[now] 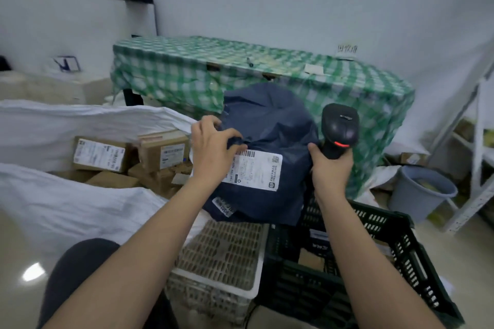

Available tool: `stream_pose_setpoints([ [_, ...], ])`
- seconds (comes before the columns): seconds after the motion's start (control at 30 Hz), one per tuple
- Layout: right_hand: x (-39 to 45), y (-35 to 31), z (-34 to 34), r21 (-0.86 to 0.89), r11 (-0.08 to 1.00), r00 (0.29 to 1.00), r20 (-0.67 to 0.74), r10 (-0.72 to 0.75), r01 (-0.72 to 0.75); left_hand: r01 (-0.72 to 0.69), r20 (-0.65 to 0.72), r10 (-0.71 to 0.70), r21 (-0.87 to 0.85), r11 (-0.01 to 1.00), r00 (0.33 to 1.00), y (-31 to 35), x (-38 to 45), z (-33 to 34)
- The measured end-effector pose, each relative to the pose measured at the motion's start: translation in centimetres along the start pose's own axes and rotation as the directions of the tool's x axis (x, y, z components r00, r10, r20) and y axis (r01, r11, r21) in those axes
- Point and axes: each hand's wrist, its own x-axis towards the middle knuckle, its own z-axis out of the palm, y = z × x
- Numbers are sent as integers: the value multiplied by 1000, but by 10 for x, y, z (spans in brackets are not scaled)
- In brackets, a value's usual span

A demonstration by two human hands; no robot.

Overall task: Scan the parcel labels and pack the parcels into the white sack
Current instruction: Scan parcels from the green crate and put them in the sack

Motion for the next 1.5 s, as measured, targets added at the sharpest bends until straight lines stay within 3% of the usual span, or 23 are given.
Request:
stream_pose_setpoints([
  [0.1,-8,-17,41,44,999,997,75,-30,27,35,-130,-30,38,999,991,-19,16,-37],
  [0.4,-56,-25,165,44,998,928,367,-61,48,178,-311,-92,261,949,946,-105,57,-136],
  [0.67,-92,4,224,50,997,840,542,22,-59,123,-181,-58,378,917,982,-181,78,-180],
  [0.83,-93,19,226,-12,996,785,615,73,-84,139,-159,-90,332,933,983,-195,67,-179],
  [1.2,-81,19,195,-123,990,732,667,139,-76,-33,55,19,266,963,998,-187,59,-196],
  [1.33,-70,22,173,-156,987,759,637,134,-44,-99,87,83,203,974,993,-164,61,-175],
  [1.5,-29,40,107,-277,960,849,500,170,-29,-196,61,191,103,975,980,-125,66,-106],
])
